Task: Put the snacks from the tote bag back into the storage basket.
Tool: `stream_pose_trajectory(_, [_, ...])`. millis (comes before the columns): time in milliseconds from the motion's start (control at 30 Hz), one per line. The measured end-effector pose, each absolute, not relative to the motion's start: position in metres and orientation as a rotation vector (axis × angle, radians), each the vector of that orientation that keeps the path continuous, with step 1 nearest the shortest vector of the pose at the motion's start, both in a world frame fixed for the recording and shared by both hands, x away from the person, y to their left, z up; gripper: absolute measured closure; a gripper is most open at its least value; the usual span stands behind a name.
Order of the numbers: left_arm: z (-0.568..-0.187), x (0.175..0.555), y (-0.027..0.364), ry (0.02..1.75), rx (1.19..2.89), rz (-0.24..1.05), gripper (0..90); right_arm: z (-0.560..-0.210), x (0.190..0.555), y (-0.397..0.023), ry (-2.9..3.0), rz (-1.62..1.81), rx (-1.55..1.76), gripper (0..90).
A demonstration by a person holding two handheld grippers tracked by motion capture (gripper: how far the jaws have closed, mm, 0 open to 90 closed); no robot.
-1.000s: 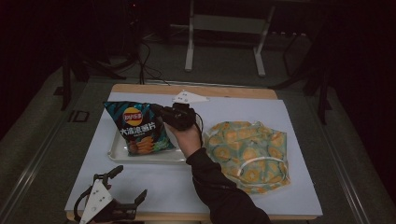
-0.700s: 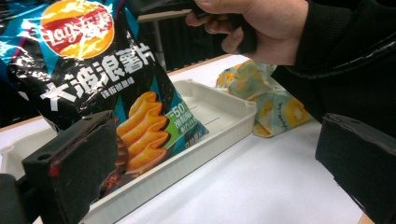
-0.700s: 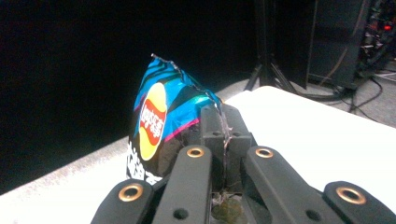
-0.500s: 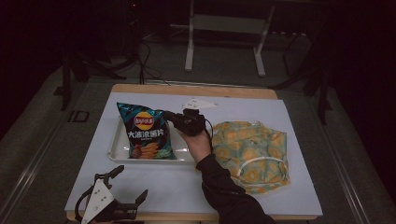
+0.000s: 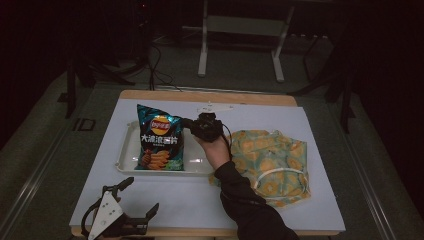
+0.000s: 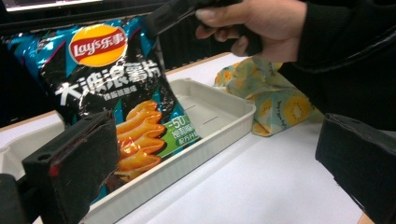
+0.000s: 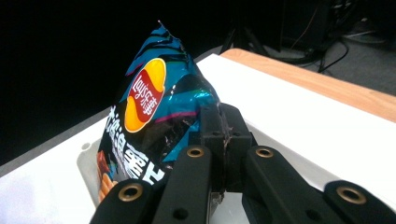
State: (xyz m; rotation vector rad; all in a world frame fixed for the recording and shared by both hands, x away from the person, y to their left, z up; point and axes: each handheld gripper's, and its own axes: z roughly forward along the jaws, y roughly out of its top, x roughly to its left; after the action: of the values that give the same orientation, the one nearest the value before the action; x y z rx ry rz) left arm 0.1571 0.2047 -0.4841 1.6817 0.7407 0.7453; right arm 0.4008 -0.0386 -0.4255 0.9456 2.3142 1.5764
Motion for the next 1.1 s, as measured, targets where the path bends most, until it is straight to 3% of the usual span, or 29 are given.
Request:
stream_pose_trajectory(400, [-0.485,0.158,0.204,0.734,1.687,0.728,0.0,-0.441,0.429,-0.033,2.354,1.496,1.028,88.2])
stream_pose_trajectory(433, [-0.485,0.158,0.204,0.735,1.685,0.729,0.0,-0.442,0.431,-0.033,2.356,1.494,1.03,86.2])
stream_pose_trajectory(500, [-0.485,0.158,0.204,0.734,1.684,0.727,0.0,-0.444,0.434,-0.031,2.358,1.484,1.049,74.2])
stream_pose_trajectory(633, [-0.485,0.158,0.204,0.734,1.685,0.724,0.0,-0.442,0.438,-0.031,2.341,1.426,1.069,62.2])
stream_pose_trajectory(1100, [-0.485,0.158,0.203,0.738,1.684,0.722,0.0,-0.403,0.427,-0.039,2.344,1.439,0.997,41.2])
